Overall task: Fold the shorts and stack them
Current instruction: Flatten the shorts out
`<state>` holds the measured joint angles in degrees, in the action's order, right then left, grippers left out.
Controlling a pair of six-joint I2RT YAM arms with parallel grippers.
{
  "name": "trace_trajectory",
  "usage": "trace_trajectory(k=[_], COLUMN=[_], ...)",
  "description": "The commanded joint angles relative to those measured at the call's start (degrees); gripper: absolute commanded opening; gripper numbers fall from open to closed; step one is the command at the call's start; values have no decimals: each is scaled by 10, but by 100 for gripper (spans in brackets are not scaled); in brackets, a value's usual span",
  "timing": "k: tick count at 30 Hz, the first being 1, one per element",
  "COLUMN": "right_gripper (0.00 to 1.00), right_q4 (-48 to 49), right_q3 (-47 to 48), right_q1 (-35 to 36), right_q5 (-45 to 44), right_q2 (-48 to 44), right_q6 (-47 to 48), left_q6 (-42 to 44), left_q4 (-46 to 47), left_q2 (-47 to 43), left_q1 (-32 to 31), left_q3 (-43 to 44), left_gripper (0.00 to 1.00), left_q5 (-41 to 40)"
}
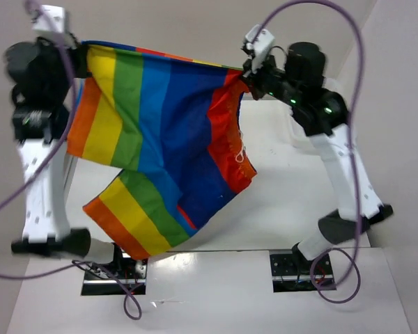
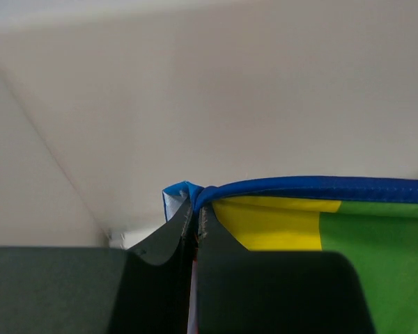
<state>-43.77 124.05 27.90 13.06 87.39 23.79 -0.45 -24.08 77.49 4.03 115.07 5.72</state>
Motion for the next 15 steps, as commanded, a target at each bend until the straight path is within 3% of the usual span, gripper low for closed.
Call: trace_trajectory(k=[1,5,10,15], right_gripper=[0,0,0,0], right_q4=[79,97,120,140], right_q3=[-47,-58,12,28], right_q1=[-33,-45,-99,-104], right_q5=[-94,-118,-184,-218], right_q2=[79,181,320,342], right_q6=[-34,-41,-82,-81], left_q6=[4,4,4,4], left_q4=[3,9,16,2], left_q2=[113,207,314,348], left_q1=[12,-6,-17,-23], left_q3=[-11,5,62,150], left_gripper=[0,0,0,0], left_q5=[-19,-11,-17,-30])
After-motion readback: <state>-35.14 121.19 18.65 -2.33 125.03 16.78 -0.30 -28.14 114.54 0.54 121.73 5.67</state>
